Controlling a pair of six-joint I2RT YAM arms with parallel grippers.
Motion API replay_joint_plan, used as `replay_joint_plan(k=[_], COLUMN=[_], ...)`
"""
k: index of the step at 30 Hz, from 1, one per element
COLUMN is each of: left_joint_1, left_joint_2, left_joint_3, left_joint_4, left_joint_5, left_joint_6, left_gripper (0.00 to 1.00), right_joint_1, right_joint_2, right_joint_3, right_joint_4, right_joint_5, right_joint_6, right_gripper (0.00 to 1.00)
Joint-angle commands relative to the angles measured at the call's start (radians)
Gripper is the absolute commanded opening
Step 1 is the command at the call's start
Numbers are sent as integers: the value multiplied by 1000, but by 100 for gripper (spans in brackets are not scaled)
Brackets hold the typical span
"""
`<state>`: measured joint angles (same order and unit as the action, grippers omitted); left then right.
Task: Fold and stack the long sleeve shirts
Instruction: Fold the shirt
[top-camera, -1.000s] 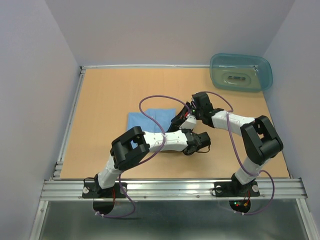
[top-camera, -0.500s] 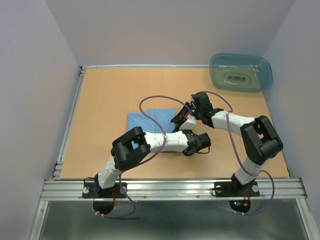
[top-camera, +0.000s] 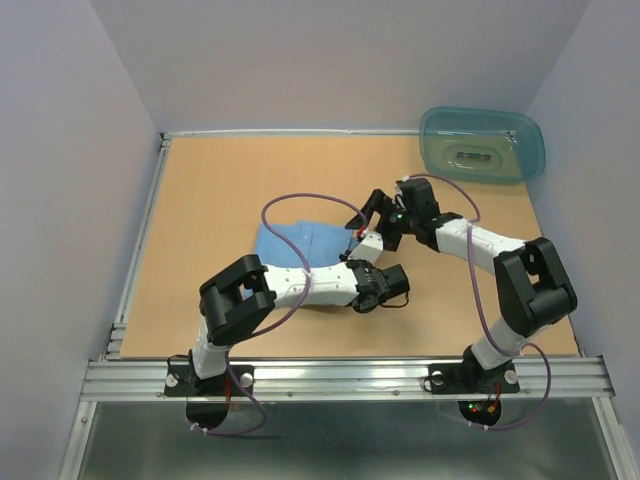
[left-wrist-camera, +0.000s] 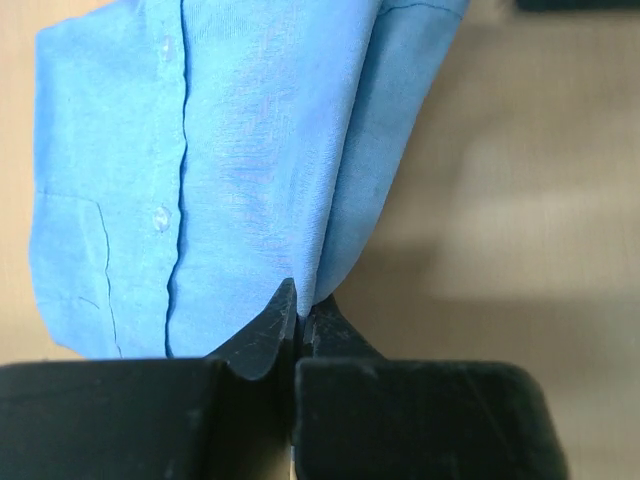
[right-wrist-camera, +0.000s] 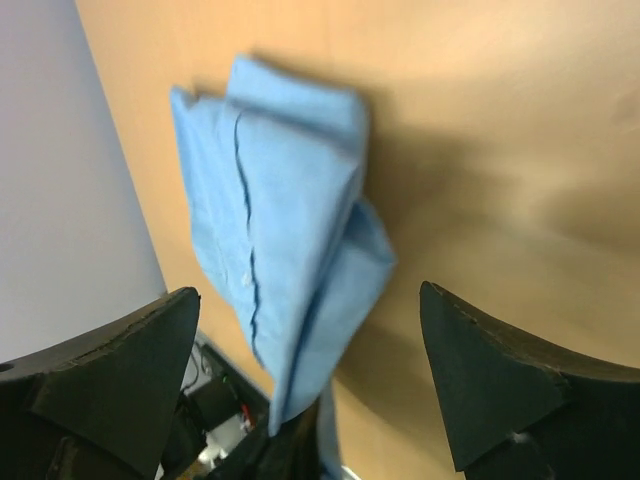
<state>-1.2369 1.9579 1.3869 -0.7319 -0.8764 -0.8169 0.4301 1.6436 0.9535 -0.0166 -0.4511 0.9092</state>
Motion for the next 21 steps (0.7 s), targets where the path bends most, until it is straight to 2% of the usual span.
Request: replay_joint_plan(k=[1, 4, 8, 12, 17, 21], left_joint_1=[7, 27, 47, 76, 79, 80], left_joint_2=[-143, -217, -261, -267, -241, -222], left_joint_3=[-54, -101, -135, -102, 36, 243], left_joint_4=[80, 155, 209, 212, 218, 215], left_joint_5=[42, 97, 149, 166, 240, 312], left_joint_6=[47, 108, 163, 208, 303, 360], left_gripper=[0, 0, 0, 0, 0, 0], right_joint_1=[-109, -230, -313, -335, -350, -364], right_joint_2=[-83, -141, -209, -287, -396, -513], right_joint_3=[36, -1, -56, -120, -170, -109], right_joint_4=[-58, -78, -95, -102, -121, -195], right_joint_5=[42, 32, -11, -20, -23, 49], right_joint_6=[-84, -116, -156, -168, -162, -187], right_gripper=[96, 97, 97, 97, 97, 97])
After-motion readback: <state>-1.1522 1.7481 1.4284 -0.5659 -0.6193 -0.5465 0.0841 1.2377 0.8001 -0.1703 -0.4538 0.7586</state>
